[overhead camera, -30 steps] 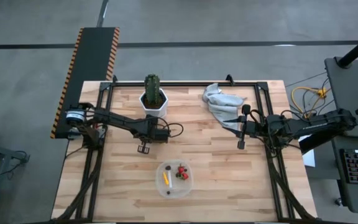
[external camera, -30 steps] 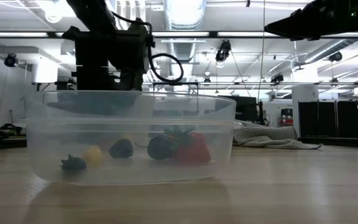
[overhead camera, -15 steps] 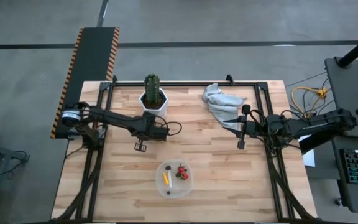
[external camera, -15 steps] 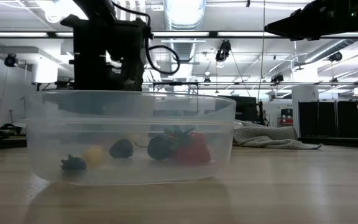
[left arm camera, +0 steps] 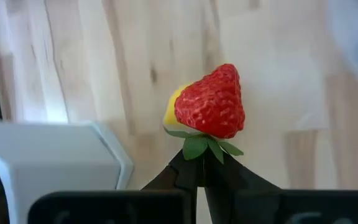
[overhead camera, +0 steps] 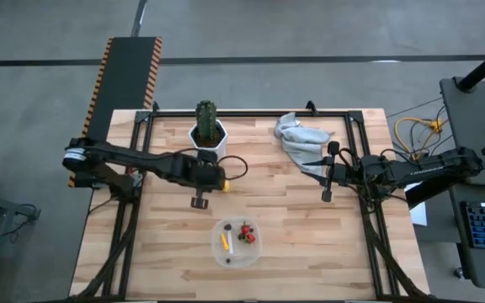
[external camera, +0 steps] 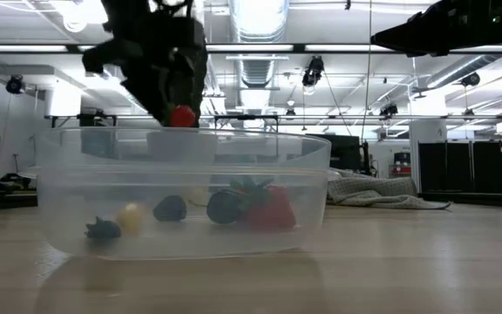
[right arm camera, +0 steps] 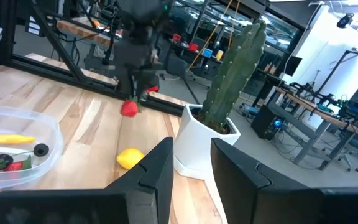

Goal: Pick and placing Produce into tupperware
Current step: Put the red strawberry into the transparent container

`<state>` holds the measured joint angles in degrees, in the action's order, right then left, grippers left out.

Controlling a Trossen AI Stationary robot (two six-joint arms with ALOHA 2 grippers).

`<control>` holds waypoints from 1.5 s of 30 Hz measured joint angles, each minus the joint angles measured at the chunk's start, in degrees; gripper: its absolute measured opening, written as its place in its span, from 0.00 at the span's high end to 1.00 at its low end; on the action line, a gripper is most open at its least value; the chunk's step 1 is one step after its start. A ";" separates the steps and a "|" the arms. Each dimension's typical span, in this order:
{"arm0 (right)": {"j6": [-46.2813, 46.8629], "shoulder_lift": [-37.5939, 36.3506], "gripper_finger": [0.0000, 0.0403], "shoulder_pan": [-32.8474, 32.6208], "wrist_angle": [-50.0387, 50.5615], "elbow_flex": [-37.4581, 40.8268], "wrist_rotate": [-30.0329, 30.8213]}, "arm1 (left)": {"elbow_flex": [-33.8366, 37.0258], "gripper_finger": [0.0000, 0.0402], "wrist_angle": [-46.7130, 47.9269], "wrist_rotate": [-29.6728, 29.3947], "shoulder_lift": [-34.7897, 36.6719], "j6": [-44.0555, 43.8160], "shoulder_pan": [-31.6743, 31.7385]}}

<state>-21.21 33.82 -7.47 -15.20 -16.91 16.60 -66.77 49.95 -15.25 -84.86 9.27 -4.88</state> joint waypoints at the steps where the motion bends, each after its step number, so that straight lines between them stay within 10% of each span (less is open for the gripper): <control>1: 0.00 0.02 0.75 -0.01 0.00 0.00 0.00 | -0.63 1.00 0.01 0.02 -0.16 -0.10 -0.71; 45: -1.46 -0.01 0.75 0.00 0.70 -0.26 -0.02 | -6.92 1.00 -10.12 9.96 -19.59 -14.46 -18.39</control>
<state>-22.67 33.82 -7.47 -14.50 -17.17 16.58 -73.69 39.83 -5.29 -104.46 -5.19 -23.27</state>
